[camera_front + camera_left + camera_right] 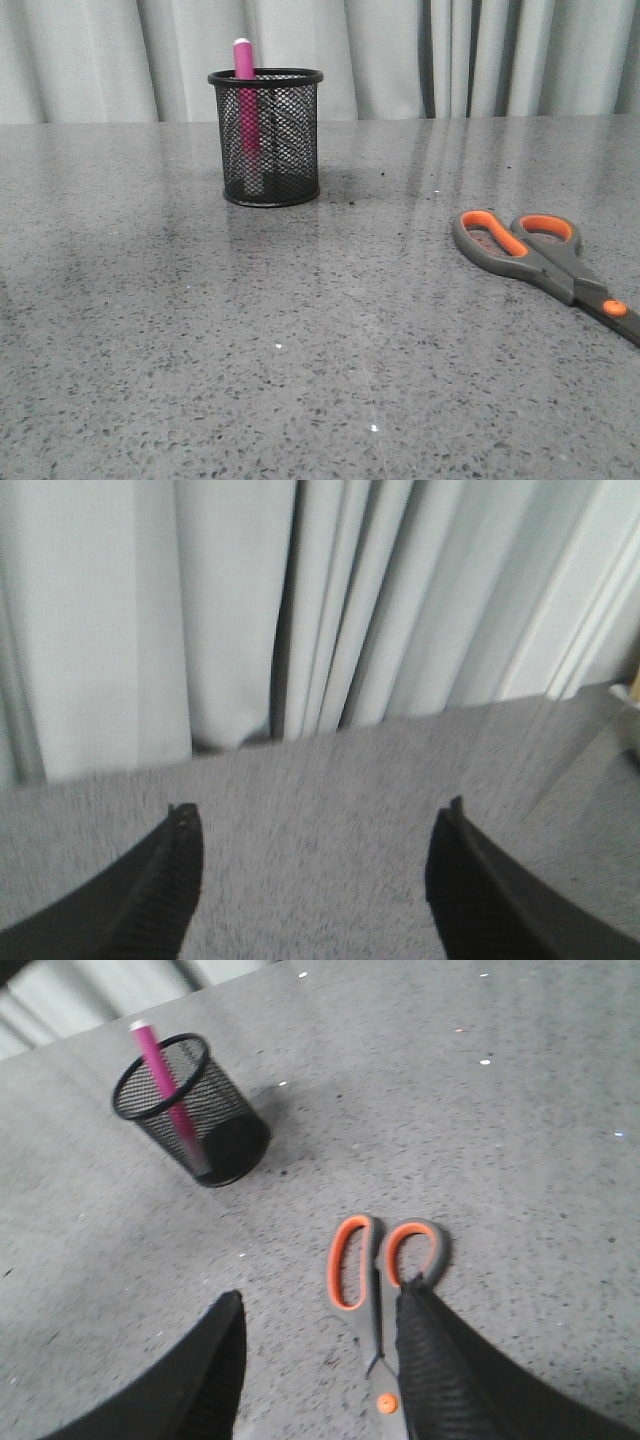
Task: Put pen and scissors into bin
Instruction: 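Lower the marker into the mesh cup and open the left gripper, then lower the right gripper onto the scissors and grasp them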
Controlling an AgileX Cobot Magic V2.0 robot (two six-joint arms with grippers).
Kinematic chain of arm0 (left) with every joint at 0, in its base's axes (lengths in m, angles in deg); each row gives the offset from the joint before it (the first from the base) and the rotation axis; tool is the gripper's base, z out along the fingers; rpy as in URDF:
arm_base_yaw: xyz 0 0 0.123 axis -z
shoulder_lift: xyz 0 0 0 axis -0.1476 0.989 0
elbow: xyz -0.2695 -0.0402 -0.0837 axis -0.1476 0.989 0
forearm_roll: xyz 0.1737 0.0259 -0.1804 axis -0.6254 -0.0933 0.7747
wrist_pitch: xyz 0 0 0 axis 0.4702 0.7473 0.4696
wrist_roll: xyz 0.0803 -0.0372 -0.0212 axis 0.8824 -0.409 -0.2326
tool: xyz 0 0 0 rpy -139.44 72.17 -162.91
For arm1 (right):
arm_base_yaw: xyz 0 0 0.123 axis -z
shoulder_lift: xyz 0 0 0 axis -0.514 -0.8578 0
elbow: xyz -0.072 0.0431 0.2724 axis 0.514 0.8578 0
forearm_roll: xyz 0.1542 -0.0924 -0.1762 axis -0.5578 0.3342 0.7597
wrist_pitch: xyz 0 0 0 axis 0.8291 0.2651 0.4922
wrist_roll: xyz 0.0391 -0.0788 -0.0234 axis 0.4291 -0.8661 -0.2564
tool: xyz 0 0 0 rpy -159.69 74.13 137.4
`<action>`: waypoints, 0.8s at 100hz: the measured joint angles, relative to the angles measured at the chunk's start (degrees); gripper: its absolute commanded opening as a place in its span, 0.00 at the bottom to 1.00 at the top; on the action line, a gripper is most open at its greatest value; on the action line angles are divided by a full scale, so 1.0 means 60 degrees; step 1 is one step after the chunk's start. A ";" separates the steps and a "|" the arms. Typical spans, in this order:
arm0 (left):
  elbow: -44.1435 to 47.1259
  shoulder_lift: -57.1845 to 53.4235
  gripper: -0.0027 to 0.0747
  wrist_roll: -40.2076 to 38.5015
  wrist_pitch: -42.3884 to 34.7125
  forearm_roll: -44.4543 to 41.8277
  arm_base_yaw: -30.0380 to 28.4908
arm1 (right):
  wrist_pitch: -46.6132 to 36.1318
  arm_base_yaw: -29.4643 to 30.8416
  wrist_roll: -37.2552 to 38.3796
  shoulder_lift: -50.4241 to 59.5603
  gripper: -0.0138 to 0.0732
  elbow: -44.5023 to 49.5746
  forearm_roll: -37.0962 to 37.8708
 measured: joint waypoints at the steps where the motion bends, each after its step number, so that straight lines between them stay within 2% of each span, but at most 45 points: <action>1: 0.0000 -0.0083 0.52 0.0085 0.0047 0.0001 0.0000 | 0.0054 0.0000 -0.0021 -0.0026 0.52 -0.0049 -0.0001; 17: 0.0000 -0.2085 0.42 0.0862 0.1808 -0.0273 0.0000 | 0.1575 0.0000 -0.0240 -0.1120 0.52 -0.1435 0.0023; 35: 0.0000 -0.3993 0.42 0.0970 0.4034 -0.0613 0.0000 | 0.2844 -0.0266 -0.0329 -0.2700 0.52 -0.2848 0.0738; 48: 0.0000 -0.5024 0.42 0.1006 0.5383 -0.0647 0.0000 | 0.3056 -0.1167 -0.0145 -0.3474 0.52 -0.3209 0.1445; 63: 0.0000 -0.6065 0.42 0.1006 0.6535 -0.0684 0.0000 | 0.3232 -0.2589 0.1109 -0.4204 0.53 -0.3282 0.2952; 80: 0.0000 -0.6998 0.42 0.1006 0.7154 -0.0748 0.0000 | 0.3444 -0.3897 0.2216 -0.5226 0.64 -0.3317 0.4101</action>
